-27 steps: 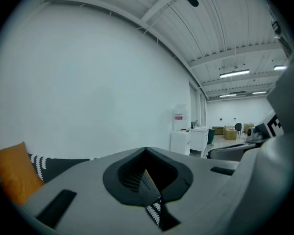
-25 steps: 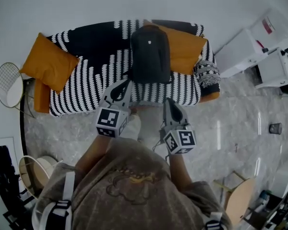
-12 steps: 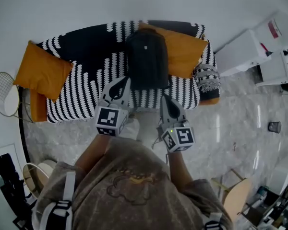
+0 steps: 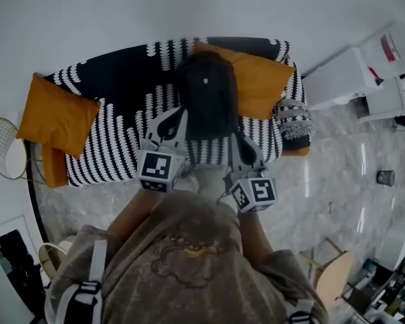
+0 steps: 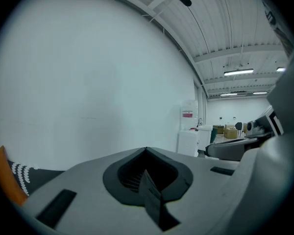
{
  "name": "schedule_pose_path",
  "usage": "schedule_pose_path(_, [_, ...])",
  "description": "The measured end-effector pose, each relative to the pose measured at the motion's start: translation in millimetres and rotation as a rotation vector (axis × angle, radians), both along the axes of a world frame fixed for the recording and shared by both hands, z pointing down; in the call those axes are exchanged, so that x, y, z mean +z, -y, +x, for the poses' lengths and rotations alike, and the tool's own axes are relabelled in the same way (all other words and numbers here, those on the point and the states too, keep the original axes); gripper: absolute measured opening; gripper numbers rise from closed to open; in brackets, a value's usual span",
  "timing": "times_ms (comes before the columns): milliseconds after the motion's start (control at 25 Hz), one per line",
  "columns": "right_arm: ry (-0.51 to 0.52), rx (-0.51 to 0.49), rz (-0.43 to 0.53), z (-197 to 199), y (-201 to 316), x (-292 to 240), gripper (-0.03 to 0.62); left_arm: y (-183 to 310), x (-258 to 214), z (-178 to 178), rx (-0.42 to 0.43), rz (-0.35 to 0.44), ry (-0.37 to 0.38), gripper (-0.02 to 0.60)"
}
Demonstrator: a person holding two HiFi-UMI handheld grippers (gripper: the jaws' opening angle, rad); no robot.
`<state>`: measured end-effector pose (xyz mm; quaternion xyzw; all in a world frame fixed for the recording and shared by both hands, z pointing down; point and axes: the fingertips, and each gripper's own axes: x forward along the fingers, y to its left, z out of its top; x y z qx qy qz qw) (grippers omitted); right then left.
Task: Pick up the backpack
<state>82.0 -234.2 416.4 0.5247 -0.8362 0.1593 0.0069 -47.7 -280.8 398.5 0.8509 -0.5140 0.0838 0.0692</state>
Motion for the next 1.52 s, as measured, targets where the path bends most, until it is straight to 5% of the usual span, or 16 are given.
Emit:
schedule_pose_path(720, [0.002,-0.054,0.049,17,109,-12,0.006,84,3,5,-0.101,-0.014,0.002,0.004])
schedule_pose_path(800, [0.008,-0.064,0.051,19,119,-12,0.012,91,5,7,-0.107,-0.026,0.0,0.039])
schedule_pose_path(880, [0.018,-0.082,0.036,18,128,-8,0.134,97,9,9,-0.106,-0.043,-0.011,0.099])
schedule_pose_path(960, [0.024,-0.086,0.013,16,137,-3,0.282,104,10,10,-0.107,-0.042,-0.034,0.213])
schedule_pose_path(1040, [0.021,-0.086,-0.003,16,146,2,0.324,112,13,8,-0.12,-0.038,-0.052,0.368])
schedule_pose_path(1080, [0.017,-0.091,-0.008,16,150,5,0.324,116,16,8,-0.128,-0.046,-0.057,0.395])
schedule_pose_path(1520, [-0.06,-0.126,-0.122,26,195,71,0.322,150,85,3,-0.194,-0.202,-0.064,0.407])
